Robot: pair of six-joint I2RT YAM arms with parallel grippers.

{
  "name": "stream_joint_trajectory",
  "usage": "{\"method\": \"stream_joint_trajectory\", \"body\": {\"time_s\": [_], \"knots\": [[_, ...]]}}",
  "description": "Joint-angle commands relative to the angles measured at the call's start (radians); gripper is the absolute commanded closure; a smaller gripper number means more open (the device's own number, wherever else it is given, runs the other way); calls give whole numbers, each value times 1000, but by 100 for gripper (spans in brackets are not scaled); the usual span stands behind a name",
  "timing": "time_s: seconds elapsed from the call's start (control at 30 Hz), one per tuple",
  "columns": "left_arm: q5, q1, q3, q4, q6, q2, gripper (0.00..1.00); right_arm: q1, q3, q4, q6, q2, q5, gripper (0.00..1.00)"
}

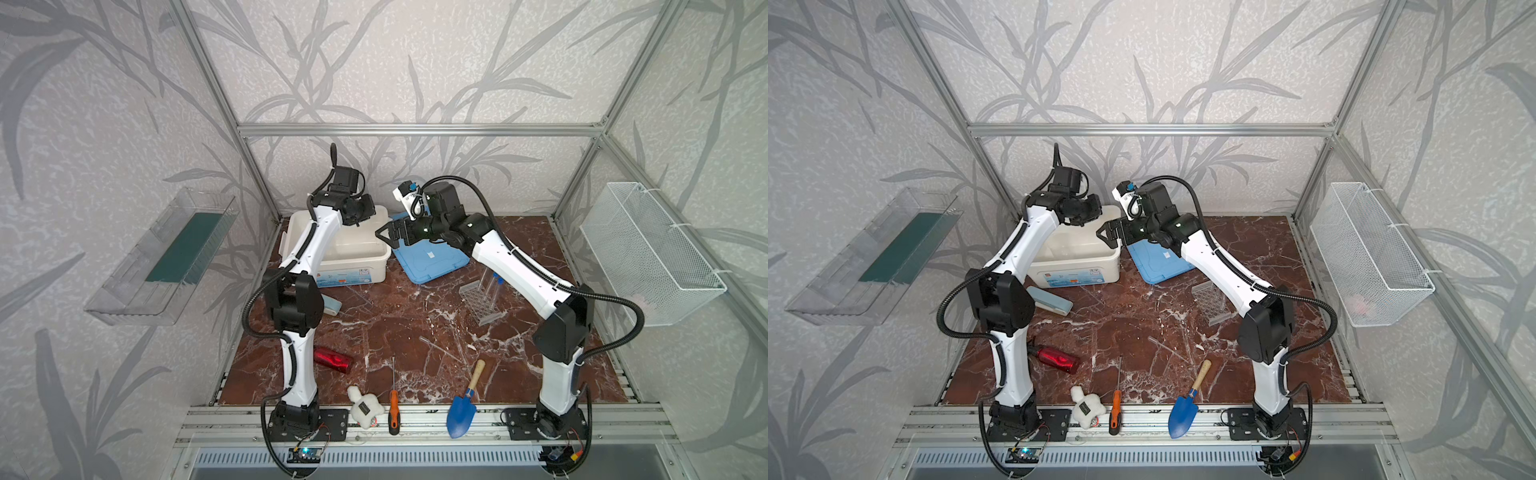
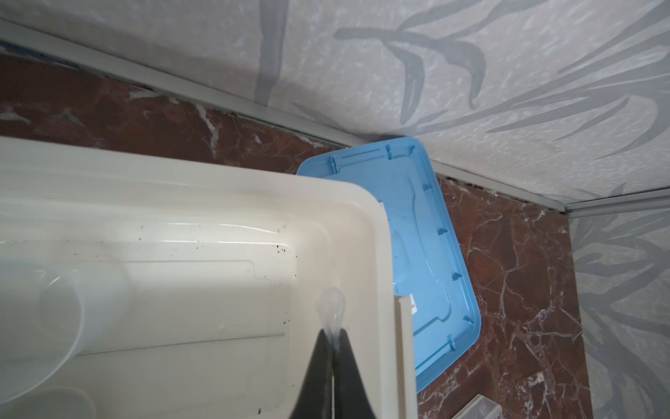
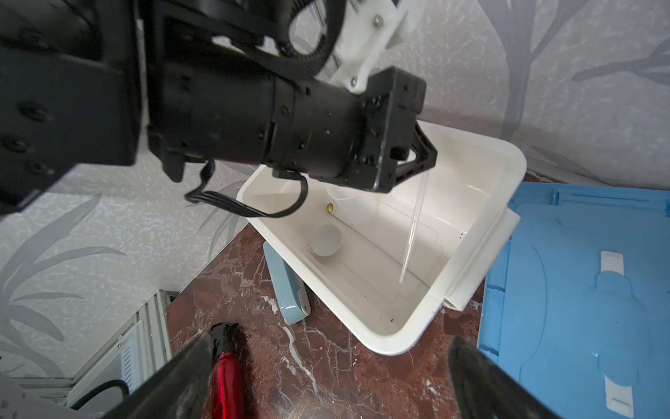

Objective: Organize the chemistry lab equipment
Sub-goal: 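Lift the pipette over the white bin with the left gripper while the right arm rises, then lower the pipette into the bin and open the left gripper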

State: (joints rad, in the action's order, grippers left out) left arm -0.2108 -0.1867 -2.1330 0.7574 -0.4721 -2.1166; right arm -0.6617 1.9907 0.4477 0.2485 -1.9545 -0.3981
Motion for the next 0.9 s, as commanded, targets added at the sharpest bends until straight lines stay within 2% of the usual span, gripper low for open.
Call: {"method": "stream_joint_trajectory", "body": {"time_s": [0.0, 0.03, 0.1, 0.33, 0.57, 0.87], "knots": [[-87, 1, 45, -19, 32, -17, 100, 7, 10, -76, -18, -23, -102, 0], [-126, 4, 78, -68, 31, -22, 100, 12, 2, -131, 9, -36, -141, 1], [-114, 4, 78, -75, 32, -47, 100, 13, 32, -129, 28, -67, -153, 3], [-114, 10, 112, -84, 28, -110, 100, 13, 206, 72, -32, -177, -38, 6], [-119, 9, 161, -125, 27, -144, 100, 11, 215, 80, -40, -206, -22, 6], [-125, 9, 180, -144, 15, -206, 97, -8, 349, 220, -119, -281, 42, 11]]}}
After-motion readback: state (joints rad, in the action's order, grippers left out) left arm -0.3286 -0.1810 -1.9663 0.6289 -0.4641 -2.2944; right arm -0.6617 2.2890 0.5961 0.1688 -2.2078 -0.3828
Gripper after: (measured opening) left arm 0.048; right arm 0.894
